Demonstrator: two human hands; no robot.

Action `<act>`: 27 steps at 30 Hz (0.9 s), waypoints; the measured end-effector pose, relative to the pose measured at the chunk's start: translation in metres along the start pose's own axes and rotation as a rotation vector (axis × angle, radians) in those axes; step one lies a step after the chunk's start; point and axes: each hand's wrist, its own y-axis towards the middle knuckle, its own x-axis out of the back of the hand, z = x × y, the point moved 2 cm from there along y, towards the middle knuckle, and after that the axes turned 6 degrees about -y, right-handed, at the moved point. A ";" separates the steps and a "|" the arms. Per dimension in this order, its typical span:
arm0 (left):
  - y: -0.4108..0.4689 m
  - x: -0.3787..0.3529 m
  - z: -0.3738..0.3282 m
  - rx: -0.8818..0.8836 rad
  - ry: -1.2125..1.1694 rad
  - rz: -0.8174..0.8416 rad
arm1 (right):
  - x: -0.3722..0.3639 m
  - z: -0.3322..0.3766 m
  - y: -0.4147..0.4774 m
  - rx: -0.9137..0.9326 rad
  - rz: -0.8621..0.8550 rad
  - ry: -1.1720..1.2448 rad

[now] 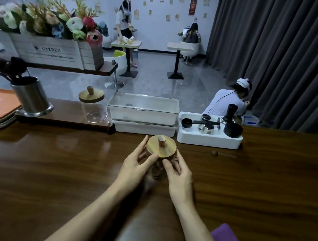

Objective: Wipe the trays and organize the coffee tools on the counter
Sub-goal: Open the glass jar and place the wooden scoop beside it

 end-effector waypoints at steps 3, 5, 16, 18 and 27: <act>-0.003 0.012 0.000 -0.033 -0.019 0.009 | -0.015 0.014 -0.012 0.043 -0.006 -0.047; -0.009 0.031 0.001 -0.049 -0.030 0.014 | -0.032 0.022 -0.023 0.068 -0.017 -0.056; -0.051 0.203 -0.023 -0.140 0.060 -0.204 | -0.200 0.048 -0.056 0.102 0.138 -0.026; -0.055 0.231 -0.030 -0.150 0.059 -0.255 | -0.233 0.051 -0.053 0.099 0.187 -0.049; -0.027 0.326 -0.046 -0.159 0.149 -0.343 | -0.338 0.073 -0.026 0.176 0.303 -0.103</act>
